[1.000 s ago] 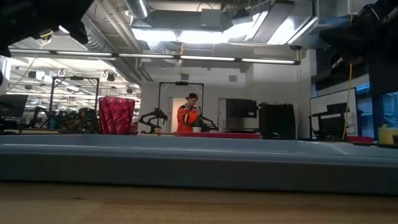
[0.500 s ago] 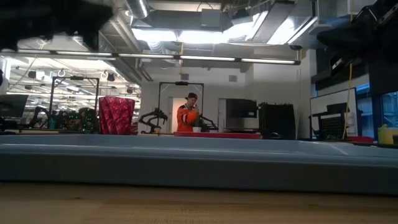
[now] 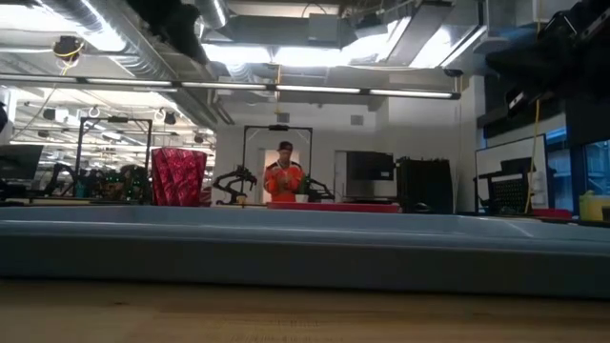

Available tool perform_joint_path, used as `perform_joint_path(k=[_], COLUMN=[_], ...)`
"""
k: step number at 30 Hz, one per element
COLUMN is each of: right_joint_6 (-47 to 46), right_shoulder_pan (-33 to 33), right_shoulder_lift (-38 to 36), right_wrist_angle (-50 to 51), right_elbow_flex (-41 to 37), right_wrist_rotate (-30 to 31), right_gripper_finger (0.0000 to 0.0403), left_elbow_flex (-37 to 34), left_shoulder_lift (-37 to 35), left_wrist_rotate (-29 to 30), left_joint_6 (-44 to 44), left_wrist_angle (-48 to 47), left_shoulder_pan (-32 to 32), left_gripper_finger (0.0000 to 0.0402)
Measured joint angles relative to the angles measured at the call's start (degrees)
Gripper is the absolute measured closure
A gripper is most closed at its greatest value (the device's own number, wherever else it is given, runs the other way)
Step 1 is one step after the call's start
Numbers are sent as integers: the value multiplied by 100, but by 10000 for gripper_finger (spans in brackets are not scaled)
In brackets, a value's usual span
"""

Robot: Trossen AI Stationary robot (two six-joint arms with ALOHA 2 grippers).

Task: Pick and place plate/cup/fork/spoon on tray
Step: Put the red glass on the top left of the blue serving tray

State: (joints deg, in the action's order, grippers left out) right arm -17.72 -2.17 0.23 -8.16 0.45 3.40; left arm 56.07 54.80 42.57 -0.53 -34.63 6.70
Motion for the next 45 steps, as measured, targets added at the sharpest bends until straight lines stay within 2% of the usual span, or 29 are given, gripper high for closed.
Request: perform_joint_path(k=[4, 8, 11, 17, 21, 26, 32, 45], right_joint_6=[-2, -9, -13, -7, -4, 1, -2, -155], right_shoulder_pan=[0, 0, 0, 0, 0, 0, 0, 0], right_shoulder_lift=[0, 0, 0, 0, 0, 0, 2, 2], right_wrist_angle=[25, 28, 40, 46, 46, 55, 85, 94], right_elbow_flex=[-2, -2, -2, -2, -1, -1, -2, -2], right_wrist_rotate=[2, 2, 4, 9, 12, 13, 12, 5], right_gripper_finger=[395, 395, 395, 395, 395, 395, 395, 395], left_elbow_flex=[793, 1292, 1314, 1153, 1107, 1106, 1105, 1104], left_shoulder_lift=[331, 472, 483, 638, 968, 1476, 1914, 2114], left_wrist_rotate=[-702, -749, -990, -2675, -3287, -3473, -3480, -3437], left_joint_6=[-33, 158, 342, 243, 159, 112, -514, -759], left_wrist_angle=[-571, -1273, -1749, -1807, -1641, -1341, -1158, -1260], left_shoulder_pan=[497, 1263, 2008, 3489, 4084, 4191, 4189, 3965], left_gripper_finger=[331, 331, 331, 331, 331, 331, 331, 331])
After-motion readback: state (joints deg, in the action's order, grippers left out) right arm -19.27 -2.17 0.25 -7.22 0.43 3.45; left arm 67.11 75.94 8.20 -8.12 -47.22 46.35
